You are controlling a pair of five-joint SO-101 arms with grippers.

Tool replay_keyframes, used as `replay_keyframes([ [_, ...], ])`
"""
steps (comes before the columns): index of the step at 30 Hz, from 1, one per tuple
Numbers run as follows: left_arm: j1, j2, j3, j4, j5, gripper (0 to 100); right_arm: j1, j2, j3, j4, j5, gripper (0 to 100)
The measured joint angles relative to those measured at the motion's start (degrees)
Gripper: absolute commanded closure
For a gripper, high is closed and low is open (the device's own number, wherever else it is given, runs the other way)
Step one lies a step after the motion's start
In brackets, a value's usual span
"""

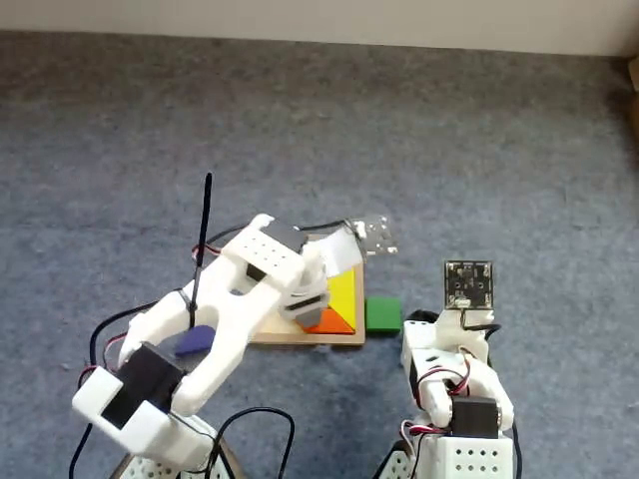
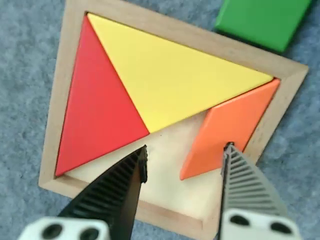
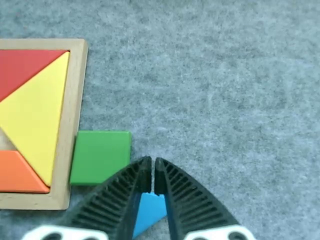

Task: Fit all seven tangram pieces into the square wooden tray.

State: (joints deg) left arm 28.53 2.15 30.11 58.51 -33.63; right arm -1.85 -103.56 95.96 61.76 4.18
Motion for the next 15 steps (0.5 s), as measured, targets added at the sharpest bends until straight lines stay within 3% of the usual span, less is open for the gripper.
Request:
replay_keyframes([
  [5,3.7,-4.7,0.1,2.6,3.3,75,0.0,0.0,0.0,0.0,0.0,97.1],
  [10,3.1,-14.8,0.4,7.3,3.7,75,0.0,0.0,0.0,0.0,0.0,97.1],
  [15,-4.1,-24.9,0.4,9.6,3.7,75,0.0,0.0,0.0,0.0,0.0,97.1],
])
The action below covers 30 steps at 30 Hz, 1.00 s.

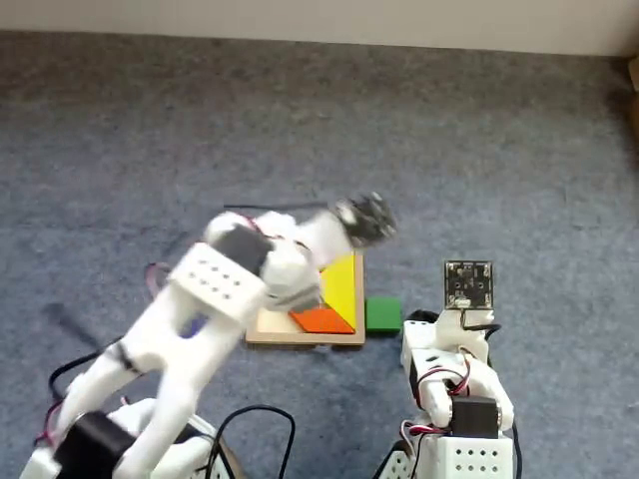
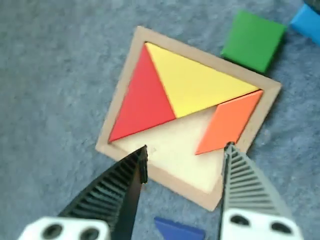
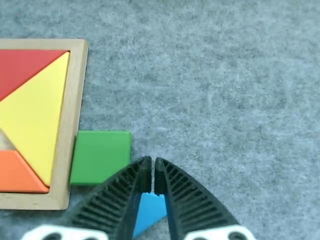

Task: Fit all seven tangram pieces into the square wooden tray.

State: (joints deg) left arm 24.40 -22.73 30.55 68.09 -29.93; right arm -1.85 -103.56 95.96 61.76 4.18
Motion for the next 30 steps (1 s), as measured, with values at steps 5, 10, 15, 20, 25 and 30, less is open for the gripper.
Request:
replay_keyframes([
  [5,-12.5,-2.4,0.1,0.3,3.3,75,0.0,0.0,0.0,0.0,0.0,97.1],
  [10,-23.7,2.2,0.1,-1.5,3.8,75,0.0,0.0,0.0,0.0,0.0,97.1],
  [15,-30.3,11.8,-0.7,-3.3,1.0,75,0.0,0.0,0.0,0.0,0.0,97.1],
  [20,-35.1,21.4,-4.1,-0.7,1.1,75,0.0,0.0,0.0,0.0,0.0,97.1],
  [25,-34.9,26.3,-6.2,2.6,0.8,75,0.0,0.0,0.0,0.0,0.0,97.1],
  [30,-35.0,28.0,-9.8,0.2,0.9,75,0.0,0.0,0.0,0.0,0.0,97.1],
])
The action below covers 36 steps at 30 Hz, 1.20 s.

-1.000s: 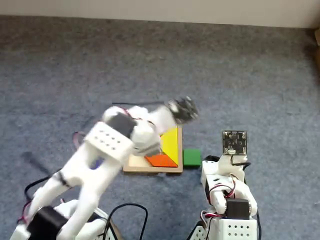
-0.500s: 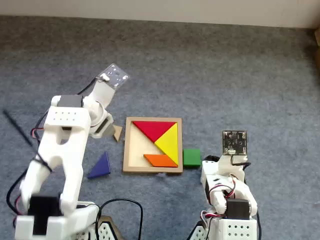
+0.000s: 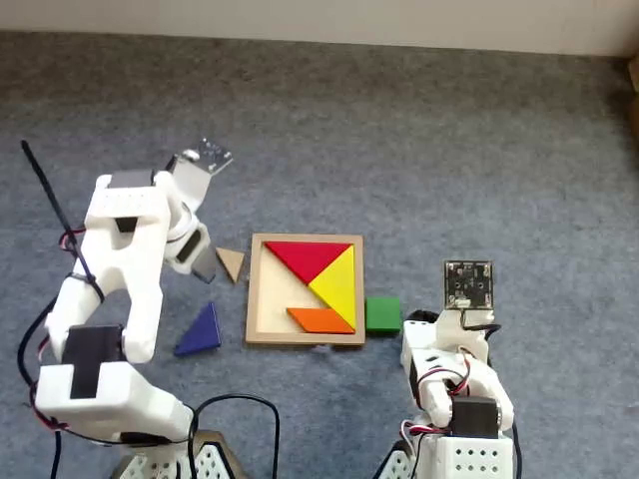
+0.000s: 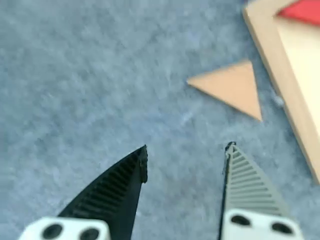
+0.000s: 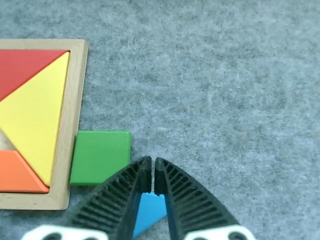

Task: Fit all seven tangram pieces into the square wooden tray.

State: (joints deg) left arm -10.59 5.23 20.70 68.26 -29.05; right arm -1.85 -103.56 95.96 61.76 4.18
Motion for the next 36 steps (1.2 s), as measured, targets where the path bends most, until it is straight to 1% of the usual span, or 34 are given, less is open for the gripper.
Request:
replay_keyframes([
  [1,0.1,0.4,-0.6,-1.1,0.5,75,0.0,0.0,0.0,0.0,0.0,97.1],
  [4,0.8,2.8,-3.0,-4.5,6.2,75,0.0,0.0,0.0,0.0,0.0,97.1],
  [7,3.1,5.9,-6.0,-5.6,10.6,75,0.0,0.0,0.0,0.0,0.0,97.1],
  [12,7.3,11.9,-10.6,-5.7,14.3,75,0.0,0.0,0.0,0.0,0.0,97.1],
  [15,7.8,14.9,-12.8,-5.7,15.8,75,0.0,0.0,0.0,0.0,0.0,97.1],
  [20,7.0,16.6,-13.6,-5.7,16.1,75,0.0,0.0,0.0,0.0,0.0,97.1],
  [26,3.3,16.6,-13.6,-5.5,16.1,75,0.0,0.0,0.0,0.0,0.0,97.1],
  [29,2.8,16.6,-13.6,-1.9,15.7,75,0.0,0.0,0.0,0.0,0.0,97.1],
  [32,2.8,16.6,-13.6,2.2,12.8,75,0.0,0.0,0.0,0.0,0.0,97.1],
  [36,2.8,16.6,-13.6,5.5,12.1,75,0.0,0.0,0.0,0.0,0.0,97.1],
])
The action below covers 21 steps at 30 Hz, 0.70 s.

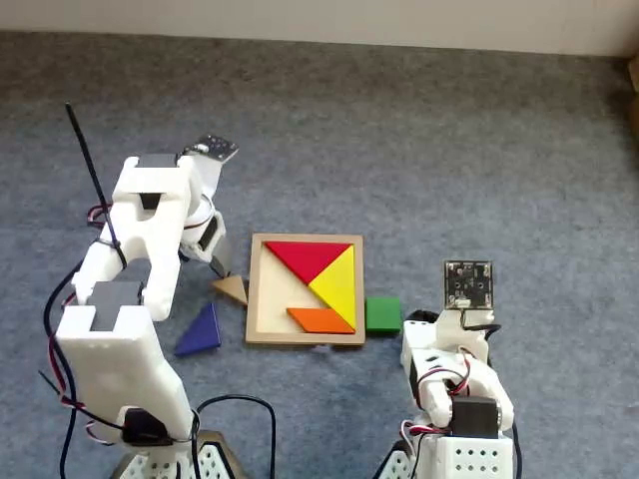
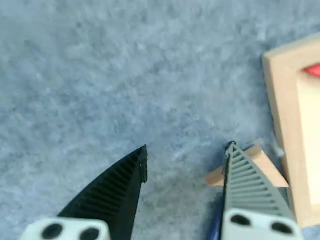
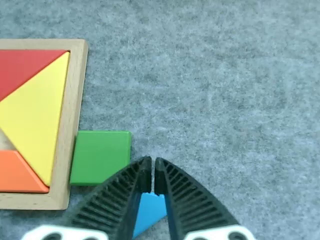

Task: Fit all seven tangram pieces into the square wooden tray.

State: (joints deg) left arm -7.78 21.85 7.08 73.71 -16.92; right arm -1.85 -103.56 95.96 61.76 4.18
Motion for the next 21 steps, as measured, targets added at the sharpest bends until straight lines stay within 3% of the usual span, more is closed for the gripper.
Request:
replay_keyframes([
  [11,-1.2,0.0,-0.5,3.0,-1.6,75,0.0,0.0,0.0,0.0,0.0,97.1],
  [16,-1.2,-3.4,-1.0,3.6,-8.2,75,0.0,0.0,0.0,0.0,0.0,97.1],
  [21,-1.2,-10.5,-1.0,4.2,-22.3,75,0.0,0.0,0.0,0.0,0.0,97.1],
])
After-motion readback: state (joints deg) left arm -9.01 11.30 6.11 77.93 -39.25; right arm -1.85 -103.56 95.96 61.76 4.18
